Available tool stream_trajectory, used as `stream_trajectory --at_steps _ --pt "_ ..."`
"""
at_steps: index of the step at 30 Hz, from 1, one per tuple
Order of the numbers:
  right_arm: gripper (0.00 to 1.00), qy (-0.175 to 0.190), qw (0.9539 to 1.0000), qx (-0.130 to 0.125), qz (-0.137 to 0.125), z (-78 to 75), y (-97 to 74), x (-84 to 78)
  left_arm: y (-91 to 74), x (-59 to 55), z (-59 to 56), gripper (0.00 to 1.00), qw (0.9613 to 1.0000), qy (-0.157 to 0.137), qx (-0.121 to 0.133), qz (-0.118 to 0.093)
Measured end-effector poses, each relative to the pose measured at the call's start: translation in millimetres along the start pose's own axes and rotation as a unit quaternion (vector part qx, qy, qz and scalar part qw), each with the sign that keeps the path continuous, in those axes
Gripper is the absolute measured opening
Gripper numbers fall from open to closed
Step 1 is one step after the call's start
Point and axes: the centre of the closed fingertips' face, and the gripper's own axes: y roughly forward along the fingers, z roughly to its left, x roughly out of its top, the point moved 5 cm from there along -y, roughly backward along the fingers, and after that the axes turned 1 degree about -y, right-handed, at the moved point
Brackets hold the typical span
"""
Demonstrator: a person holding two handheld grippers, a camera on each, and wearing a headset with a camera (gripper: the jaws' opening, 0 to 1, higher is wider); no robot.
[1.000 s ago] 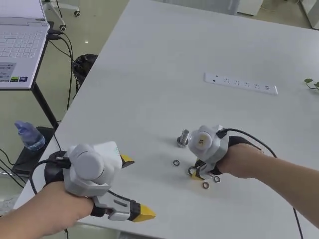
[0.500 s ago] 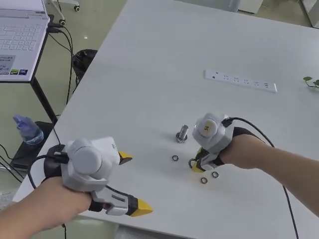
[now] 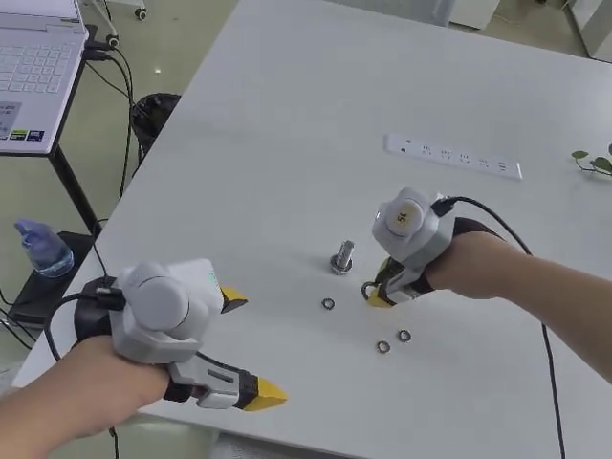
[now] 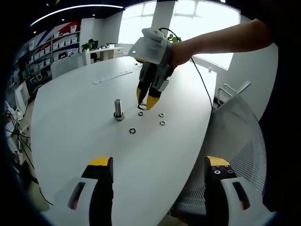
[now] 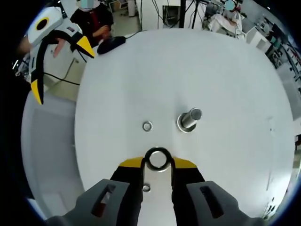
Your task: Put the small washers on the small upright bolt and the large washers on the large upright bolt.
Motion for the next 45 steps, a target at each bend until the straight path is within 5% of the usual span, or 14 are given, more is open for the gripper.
stream_trajectory --at_steps 10,23,32,45 --pt "0.22 -0.008 0.9999 -0.011 -0.003 -24.9 -22.5 17.1 -1.9 2.1 6.9 0.87 0.9999 -0.002 0.012 -0.007" --pt "0.22 -0.020 0.9996 -0.014 -0.014 -32.9 -27.6 38.4 1.7 -3.0 3.8 0.92 0.9999 -0.002 0.010 -0.003" --pt "0.22 -0.024 0.9995 -0.014 -0.015 -45.1 -12.3 50.8 5.5 -4.0 1.8 0.92 1.0000 0.003 0.004 0.005" --pt "0.22 -0.035 0.9994 -0.008 -0.006 -42.8 -0.6 59.6 3.5 -9.7 8.9 0.89 1.0000 -0.001 0.001 0.009"
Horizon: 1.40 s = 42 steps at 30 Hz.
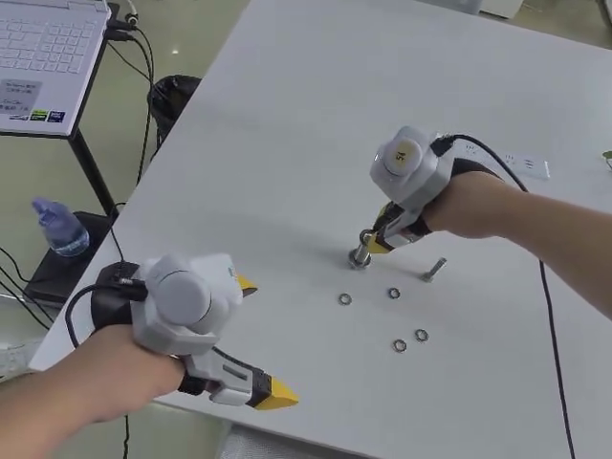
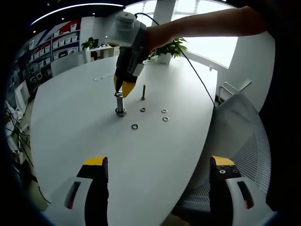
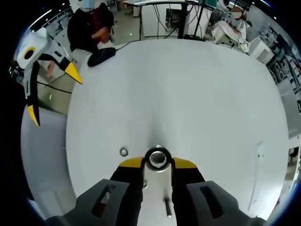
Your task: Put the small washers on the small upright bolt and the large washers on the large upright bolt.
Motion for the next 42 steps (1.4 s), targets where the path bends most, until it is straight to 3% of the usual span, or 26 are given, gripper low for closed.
stream_trajectory --at_steps 15,26,42 --pt "0.22 -0.010 0.9996 0.004 0.025 2.4 12.9 -2.2 -3.2 -4.6 8.1 0.87 1.0000 -0.008 0.000 0.003" --pt "0.22 -0.009 0.9996 0.008 0.027 2.0 20.2 -5.7 -3.8 -2.9 11.1 0.86 0.9999 -0.012 0.001 0.000" --pt "0.22 -0.007 0.9995 0.005 0.031 6.8 38.3 -10.5 -6.9 -10.3 11.2 0.85 0.9998 -0.018 0.003 0.005"
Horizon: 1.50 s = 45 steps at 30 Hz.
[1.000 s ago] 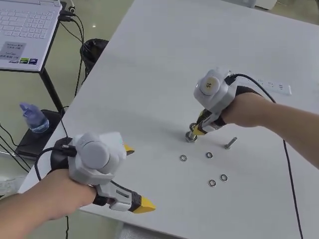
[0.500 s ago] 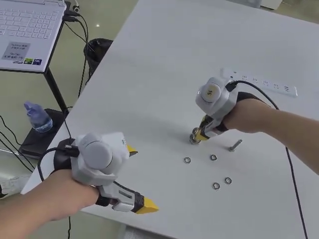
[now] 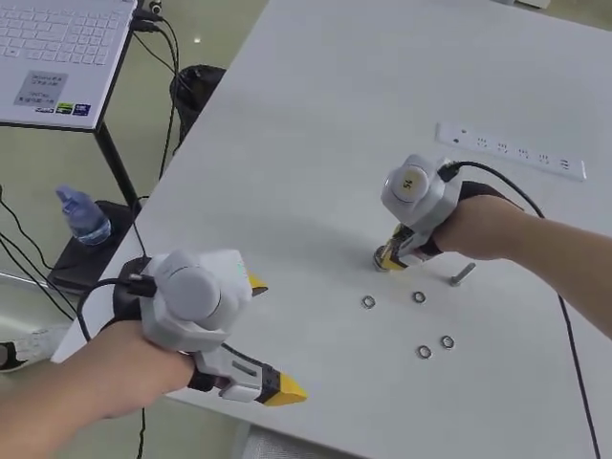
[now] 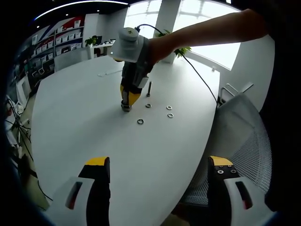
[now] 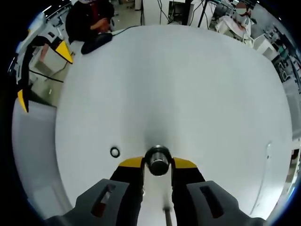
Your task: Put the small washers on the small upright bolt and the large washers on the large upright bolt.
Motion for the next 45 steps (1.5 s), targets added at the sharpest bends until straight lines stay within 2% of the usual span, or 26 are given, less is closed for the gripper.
stream_trajectory --at_steps 17,36,38,41,45 --pt "0.22 0.006 1.0000 0.003 -0.001 -1.1 7.6 1.1 -0.4 -3.0 0.3 0.83 1.0000 -0.005 -0.001 0.002" --pt "0.24 -0.011 0.9999 0.006 -0.006 -2.1 8.4 1.1 -1.1 -2.8 -3.7 0.82 1.0000 -0.008 0.005 0.003" --pt "0.26 -0.013 0.9999 0.005 -0.007 -2.4 7.8 1.2 -1.4 -1.4 -4.7 0.82 1.0000 -0.008 0.005 0.000" --pt "0.35 -0.015 0.9997 0.012 -0.014 -0.7 7.7 2.4 -1.5 -0.8 -5.7 0.82 1.0000 -0.006 0.006 -0.002" --pt "0.36 -0.021 0.9996 0.014 -0.013 -4.4 8.7 1.3 -1.4 0.1 -6.4 0.82 0.9999 -0.007 0.008 -0.004"
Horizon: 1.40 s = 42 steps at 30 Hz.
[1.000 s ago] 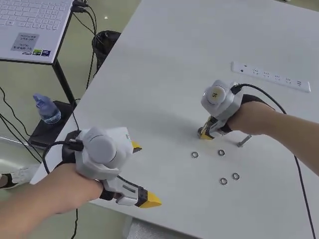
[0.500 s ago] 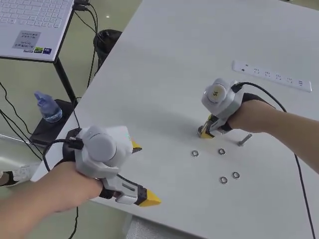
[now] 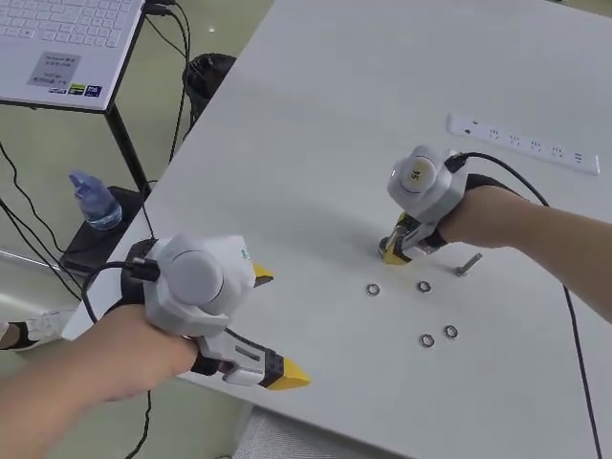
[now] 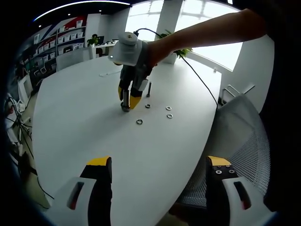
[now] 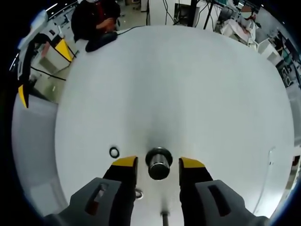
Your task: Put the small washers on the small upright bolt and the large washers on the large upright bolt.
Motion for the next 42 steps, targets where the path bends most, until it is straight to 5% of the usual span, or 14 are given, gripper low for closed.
stream_trajectory --at_steps 14,25,31,34,42 --pt "0.41 -0.007 0.9995 -0.005 -0.031 0.3 -33.4 5.6 0.6 0.8 -4.3 0.89 0.9998 0.002 0.018 -0.012" --pt "0.42 -0.010 0.9981 -0.010 -0.059 3.7 -57.6 5.6 0.8 17.3 -8.5 0.93 0.9989 0.011 0.035 -0.030" --pt "0.41 -0.019 0.9973 -0.007 -0.071 20.9 -77.0 9.5 1.7 18.9 -13.7 0.96 0.9977 0.010 0.048 -0.046" --pt "0.41 -0.024 0.9971 -0.007 -0.072 19.4 -78.0 7.1 3.4 14.0 -16.2 0.97 0.9981 0.012 0.051 -0.032" --pt "0.41 -0.037 0.9970 -0.003 -0.068 42.2 -89.2 5.5 1.3 14.8 -24.0 0.96 0.9976 0.003 0.059 -0.036"
